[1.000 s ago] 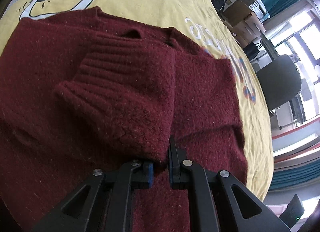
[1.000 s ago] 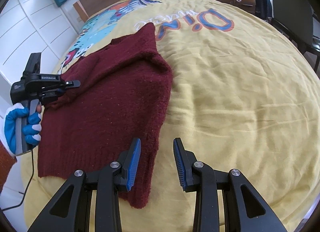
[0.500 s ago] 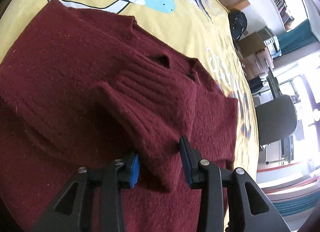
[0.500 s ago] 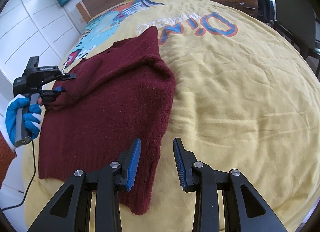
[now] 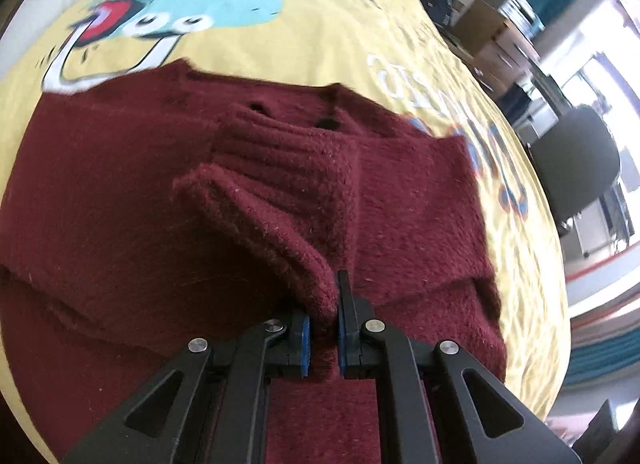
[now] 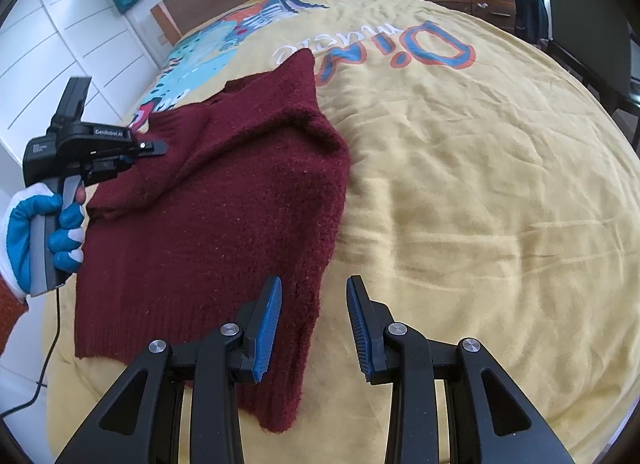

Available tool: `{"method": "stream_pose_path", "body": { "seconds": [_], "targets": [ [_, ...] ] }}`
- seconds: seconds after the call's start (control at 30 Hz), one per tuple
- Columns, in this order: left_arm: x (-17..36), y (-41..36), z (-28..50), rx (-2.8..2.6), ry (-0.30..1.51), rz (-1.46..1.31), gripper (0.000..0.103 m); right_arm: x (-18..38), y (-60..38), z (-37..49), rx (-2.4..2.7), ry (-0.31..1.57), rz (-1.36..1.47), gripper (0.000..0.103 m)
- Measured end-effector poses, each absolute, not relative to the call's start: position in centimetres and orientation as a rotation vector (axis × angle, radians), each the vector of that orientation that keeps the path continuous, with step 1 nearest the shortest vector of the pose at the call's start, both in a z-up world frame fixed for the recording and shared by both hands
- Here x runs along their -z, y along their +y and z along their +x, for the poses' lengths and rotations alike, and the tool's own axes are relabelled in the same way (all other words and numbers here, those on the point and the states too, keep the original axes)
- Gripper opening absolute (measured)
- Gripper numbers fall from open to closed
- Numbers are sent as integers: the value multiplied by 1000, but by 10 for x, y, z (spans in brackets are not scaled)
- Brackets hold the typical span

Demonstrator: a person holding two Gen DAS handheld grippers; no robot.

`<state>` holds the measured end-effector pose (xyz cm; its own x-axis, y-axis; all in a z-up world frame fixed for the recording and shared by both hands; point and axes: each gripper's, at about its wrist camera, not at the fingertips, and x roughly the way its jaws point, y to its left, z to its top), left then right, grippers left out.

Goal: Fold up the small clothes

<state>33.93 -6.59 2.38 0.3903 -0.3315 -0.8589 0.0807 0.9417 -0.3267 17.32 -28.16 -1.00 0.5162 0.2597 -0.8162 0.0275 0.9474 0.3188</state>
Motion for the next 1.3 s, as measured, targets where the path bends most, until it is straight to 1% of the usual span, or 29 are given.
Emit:
{"method": "stream_pose_path", "body": {
  "seconds": [0.23, 0.33, 0.5, 0.63, 0.8, 0.87, 1.07, 1.2, 1.3],
  "targets": [
    [-22, -111, 332, 346, 1157, -100, 8, 13, -287, 173, -135, 1027, 324, 35],
    [-15, -125, 330, 362, 1167, -79, 9, 14, -289, 172, -131, 1029, 323, 35],
    [-8, -126, 329, 406, 1194, -114, 19, 14, -293, 172, -120, 1027, 325, 35],
    [-15, -130, 324, 432, 1186, -104, 31, 14, -293, 172, -117, 1023, 329, 35],
    [-26, -129, 321, 473, 1161, -104, 35, 15, -292, 174, -117, 1022, 333, 35],
    [-31, -131, 319, 493, 1146, -106, 40, 15, -293, 174, -116, 1021, 335, 35],
    [-46, -129, 314, 542, 1100, -117, 41, 16, -299, 173, -105, 1015, 347, 35],
    [-53, -107, 315, 500, 1070, -134, 44, 19, -304, 174, -100, 1016, 354, 35],
    [-48, -87, 323, 422, 1063, -154, 44, 20, -307, 175, -95, 1018, 352, 35]
  ]
}}
